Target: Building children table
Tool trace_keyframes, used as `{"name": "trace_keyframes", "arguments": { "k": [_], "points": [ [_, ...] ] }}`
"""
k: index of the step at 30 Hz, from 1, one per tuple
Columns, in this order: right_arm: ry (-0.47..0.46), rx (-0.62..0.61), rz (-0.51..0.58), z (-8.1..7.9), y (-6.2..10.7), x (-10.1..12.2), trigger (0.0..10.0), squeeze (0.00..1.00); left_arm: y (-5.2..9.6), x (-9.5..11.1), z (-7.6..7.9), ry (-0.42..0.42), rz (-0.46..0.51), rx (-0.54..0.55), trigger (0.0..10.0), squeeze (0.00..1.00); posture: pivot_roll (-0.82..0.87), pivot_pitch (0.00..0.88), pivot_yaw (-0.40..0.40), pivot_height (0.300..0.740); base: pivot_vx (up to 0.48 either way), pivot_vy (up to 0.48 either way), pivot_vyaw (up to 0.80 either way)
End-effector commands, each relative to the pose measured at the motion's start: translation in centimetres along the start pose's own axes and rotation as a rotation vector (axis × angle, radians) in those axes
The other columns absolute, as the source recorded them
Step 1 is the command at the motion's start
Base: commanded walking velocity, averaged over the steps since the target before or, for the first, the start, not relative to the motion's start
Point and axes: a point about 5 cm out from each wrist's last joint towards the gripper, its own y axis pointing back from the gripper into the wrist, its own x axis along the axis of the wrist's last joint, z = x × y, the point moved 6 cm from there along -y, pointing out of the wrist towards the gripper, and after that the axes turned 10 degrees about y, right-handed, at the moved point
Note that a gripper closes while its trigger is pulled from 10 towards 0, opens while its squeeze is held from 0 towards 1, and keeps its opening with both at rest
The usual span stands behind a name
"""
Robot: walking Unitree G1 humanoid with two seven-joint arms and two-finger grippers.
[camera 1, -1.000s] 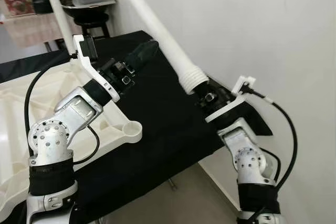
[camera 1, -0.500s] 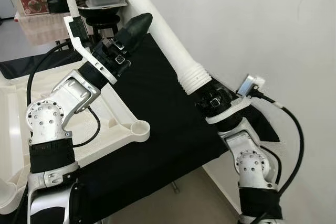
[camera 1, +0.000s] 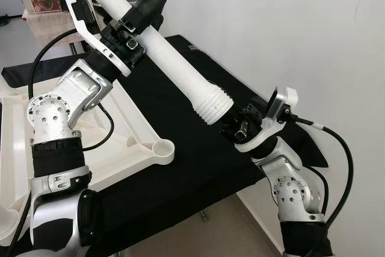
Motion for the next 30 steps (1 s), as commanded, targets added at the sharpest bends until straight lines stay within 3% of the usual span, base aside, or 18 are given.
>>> {"name": "trace_keyframes", "arguments": {
  "k": [1, 3, 9, 14, 15, 16, 17, 20, 22, 24, 30],
  "points": [
    [0.009, -0.016, -0.029, 0.3, 0.3, -0.6, 10.0, 0.00, -0.4, 0.2, 1.5, 0.001, -0.020, -0.067, 0.0, 0.00, 0.08, 0.041, -0.010, 0.740, 0.000, 0.000, 0.00],
    [0.054, -0.050, -0.077, 1.3, 0.9, -1.1, 10.0, 0.00, -0.5, -0.7, 3.1, 0.051, -0.075, -0.148, 0.0, 0.00, 0.08, 0.045, -0.008, 0.740, 0.000, 0.000, 0.00],
    [0.110, -0.100, -0.134, 2.5, 1.4, -1.5, 10.0, 0.00, -0.5, -1.5, 4.2, 0.047, -0.123, -0.183, 0.0, 0.00, 0.08, 0.049, -0.009, 0.740, 0.000, 0.000, 0.00],
    [0.157, -0.183, -0.176, 4.0, 1.8, -1.8, 10.0, 0.00, -0.7, -0.5, 5.0, 0.015, -0.112, -0.195, 0.0, 0.00, 0.08, 0.051, -0.010, 0.740, 0.000, 0.000, 0.00],
    [0.164, -0.215, -0.183, 4.5, 2.0, -1.8, 10.0, 0.56, -0.7, 0.0, 5.4, 0.006, -0.101, -0.203, 0.0, 0.00, 0.07, 0.053, -0.011, 0.740, 0.000, 0.000, 0.00],
    [0.164, -0.215, -0.183, 4.5, 2.0, -1.8, 10.0, 0.56, -0.7, 0.0, 5.4, 0.006, -0.101, -0.203, 0.0, 0.00, 0.07, 0.053, -0.011, 0.740, 0.000, 0.000, 0.00],
    [0.165, -0.251, -0.186, 5.1, 2.2, -1.8, 10.0, 1.00, -0.9, 0.9, 5.7, 0.000, -0.076, -0.213, 0.0, 0.00, 0.07, 0.053, -0.012, 0.740, 0.000, 0.000, 0.00],
    [0.178, -0.331, -0.214, 6.0, 3.2, -2.3, 10.0, 1.00, -1.1, 3.2, 6.7, -0.023, -0.012, -0.227, 0.0, 0.00, 0.07, 0.057, -0.023, 0.740, 0.000, 0.000, 0.00],
    [0.175, -0.347, -0.215, 6.2, 3.4, -2.3, 10.0, 1.00, -1.1, 3.6, 6.9, -0.030, -0.001, -0.228, 0.0, 0.00, 0.07, 0.056, -0.024, 0.740, 0.000, 0.000, 0.00],
    [0.171, -0.419, -0.228, 6.4, 4.7, -2.9, 10.0, 1.00, -1.1, 5.4, 7.5, -0.065, 0.063, -0.232, 0.0, 0.00, 0.07, 0.057, -0.030, 0.740, 0.000, 0.000, 0.00],
    [0.157, -0.474, -0.241, 6.3, 6.1, -3.5, 10.0, 1.00, -0.8, 7.2, 8.3, -0.098, 0.119, -0.239, 0.0, 0.00, 0.06, 0.057, -0.033, 0.740, 0.000, 0.000, 0.00]
  ]
}}
